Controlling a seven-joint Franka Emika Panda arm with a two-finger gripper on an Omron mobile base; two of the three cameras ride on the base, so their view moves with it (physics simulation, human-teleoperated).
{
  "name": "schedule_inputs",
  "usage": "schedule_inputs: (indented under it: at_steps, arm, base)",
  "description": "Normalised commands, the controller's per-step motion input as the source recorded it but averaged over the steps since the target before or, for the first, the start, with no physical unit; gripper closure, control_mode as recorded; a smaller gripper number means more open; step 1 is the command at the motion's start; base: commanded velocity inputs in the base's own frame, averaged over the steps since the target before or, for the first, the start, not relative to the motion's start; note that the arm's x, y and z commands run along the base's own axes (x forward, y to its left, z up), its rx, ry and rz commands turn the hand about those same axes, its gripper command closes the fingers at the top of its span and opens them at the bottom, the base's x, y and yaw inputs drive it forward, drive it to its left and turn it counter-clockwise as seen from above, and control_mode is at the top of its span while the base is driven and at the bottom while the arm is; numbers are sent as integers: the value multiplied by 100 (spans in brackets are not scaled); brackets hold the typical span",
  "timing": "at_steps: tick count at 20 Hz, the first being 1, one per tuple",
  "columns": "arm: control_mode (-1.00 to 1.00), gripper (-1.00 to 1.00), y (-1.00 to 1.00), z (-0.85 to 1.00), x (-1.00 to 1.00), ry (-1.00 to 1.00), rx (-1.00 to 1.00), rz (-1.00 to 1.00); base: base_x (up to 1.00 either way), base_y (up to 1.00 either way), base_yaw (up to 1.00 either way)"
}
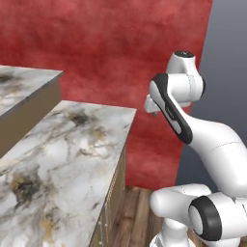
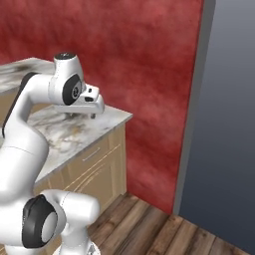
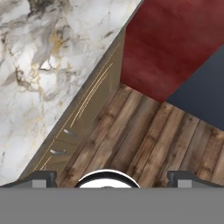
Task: Take a straw from the drawer in front and place it inside the glass cup on the dining counter.
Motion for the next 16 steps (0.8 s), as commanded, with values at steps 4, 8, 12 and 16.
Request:
schedule_inputs:
  at_steps: [4,8,12,16]
  arm:
    - [100,-100,0,0,0,0,0,0]
    - [100,-100,0,0,0,0,0,0]
    - [100,-100,0,0,0,0,0,0]
    - [100,-100,0,0,0,0,0,0]
  base:
    - [-2,6,-5]
    - [0,0,0]
    - [0,0,0]
    - [0,0,0]
